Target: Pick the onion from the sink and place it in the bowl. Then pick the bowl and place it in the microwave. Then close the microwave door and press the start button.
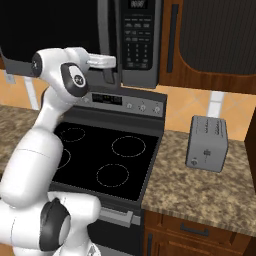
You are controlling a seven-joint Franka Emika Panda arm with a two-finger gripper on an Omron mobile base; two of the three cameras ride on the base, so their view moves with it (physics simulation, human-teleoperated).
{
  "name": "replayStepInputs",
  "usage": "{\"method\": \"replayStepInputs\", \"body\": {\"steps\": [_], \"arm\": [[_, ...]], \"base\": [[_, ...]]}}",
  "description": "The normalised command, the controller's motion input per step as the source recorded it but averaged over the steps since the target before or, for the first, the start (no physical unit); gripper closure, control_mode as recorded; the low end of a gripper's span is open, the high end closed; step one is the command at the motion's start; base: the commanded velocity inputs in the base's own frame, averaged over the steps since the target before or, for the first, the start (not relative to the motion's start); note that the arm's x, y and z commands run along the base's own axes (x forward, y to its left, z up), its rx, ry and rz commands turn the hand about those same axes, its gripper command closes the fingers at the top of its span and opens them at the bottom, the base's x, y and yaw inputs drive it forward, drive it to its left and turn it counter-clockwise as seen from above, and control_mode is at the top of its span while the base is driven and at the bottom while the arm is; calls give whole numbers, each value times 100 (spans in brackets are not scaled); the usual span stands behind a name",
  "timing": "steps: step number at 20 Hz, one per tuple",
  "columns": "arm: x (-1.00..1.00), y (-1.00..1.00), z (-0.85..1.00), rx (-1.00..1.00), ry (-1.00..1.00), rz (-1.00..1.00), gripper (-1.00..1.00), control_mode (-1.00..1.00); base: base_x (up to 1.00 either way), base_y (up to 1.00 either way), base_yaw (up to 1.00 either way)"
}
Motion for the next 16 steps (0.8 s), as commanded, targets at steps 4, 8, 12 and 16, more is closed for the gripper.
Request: {"method": "replayStepInputs", "body": {"steps": [4,8,12,16], "arm": [[93,0,-21,0,0,-5,-100,-100],[73,0,-23,0,0,-8,-100,-100],[50,0,-18,1,0,-13,-100,-100],[-89,-8,8,12,-1,-14,-100,-100]], "base": [[0,0,0],[0,0,0],[0,0,0],[0,0,0]]}}
